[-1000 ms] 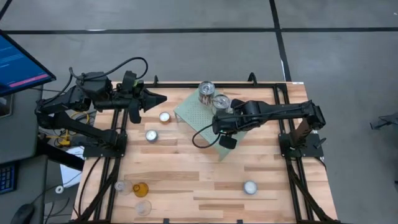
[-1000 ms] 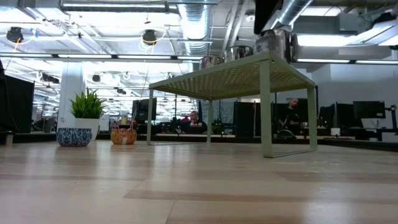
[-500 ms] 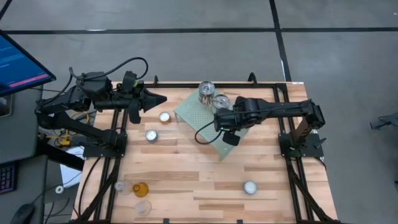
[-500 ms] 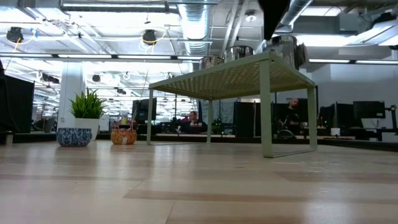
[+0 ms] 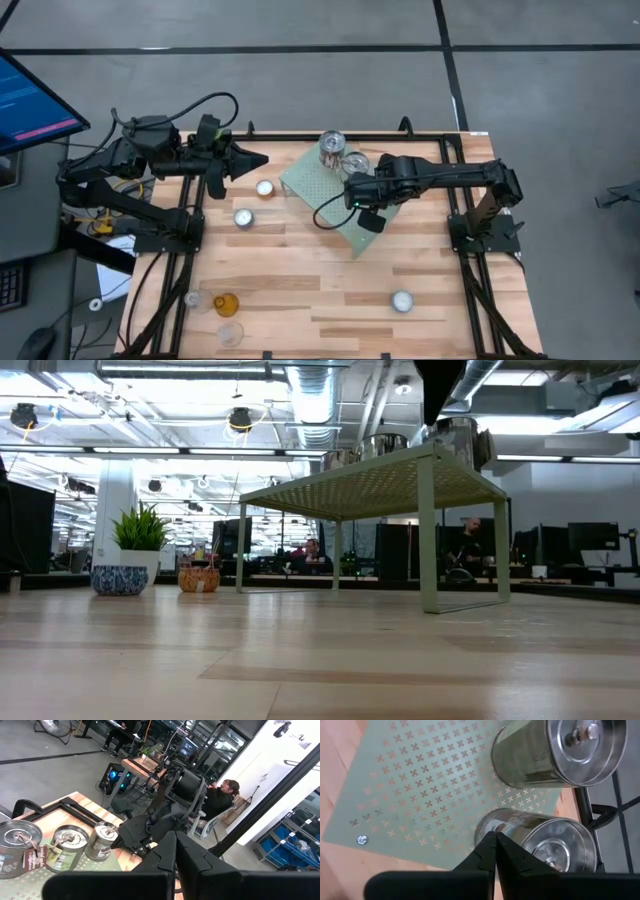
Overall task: Stock candles on shelf
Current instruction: Put the silver scented candle on the shelf
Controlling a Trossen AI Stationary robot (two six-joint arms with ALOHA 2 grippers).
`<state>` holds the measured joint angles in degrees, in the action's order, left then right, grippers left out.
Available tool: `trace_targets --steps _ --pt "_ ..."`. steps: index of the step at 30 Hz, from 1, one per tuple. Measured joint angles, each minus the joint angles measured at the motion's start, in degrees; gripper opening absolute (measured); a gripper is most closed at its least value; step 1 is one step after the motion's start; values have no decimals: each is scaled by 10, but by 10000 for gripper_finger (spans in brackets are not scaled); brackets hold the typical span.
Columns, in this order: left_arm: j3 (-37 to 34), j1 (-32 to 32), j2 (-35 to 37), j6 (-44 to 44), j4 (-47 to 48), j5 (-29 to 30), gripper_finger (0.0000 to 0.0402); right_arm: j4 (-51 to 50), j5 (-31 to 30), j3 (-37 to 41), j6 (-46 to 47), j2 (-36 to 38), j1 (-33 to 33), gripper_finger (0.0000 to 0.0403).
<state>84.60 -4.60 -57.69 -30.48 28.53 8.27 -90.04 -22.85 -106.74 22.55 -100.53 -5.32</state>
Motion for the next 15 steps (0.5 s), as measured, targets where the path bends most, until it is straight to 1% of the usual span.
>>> trace_targets --steps 15 --pt "0 0 0 1 1 0 4 0 1 0 -6 0 14 0"
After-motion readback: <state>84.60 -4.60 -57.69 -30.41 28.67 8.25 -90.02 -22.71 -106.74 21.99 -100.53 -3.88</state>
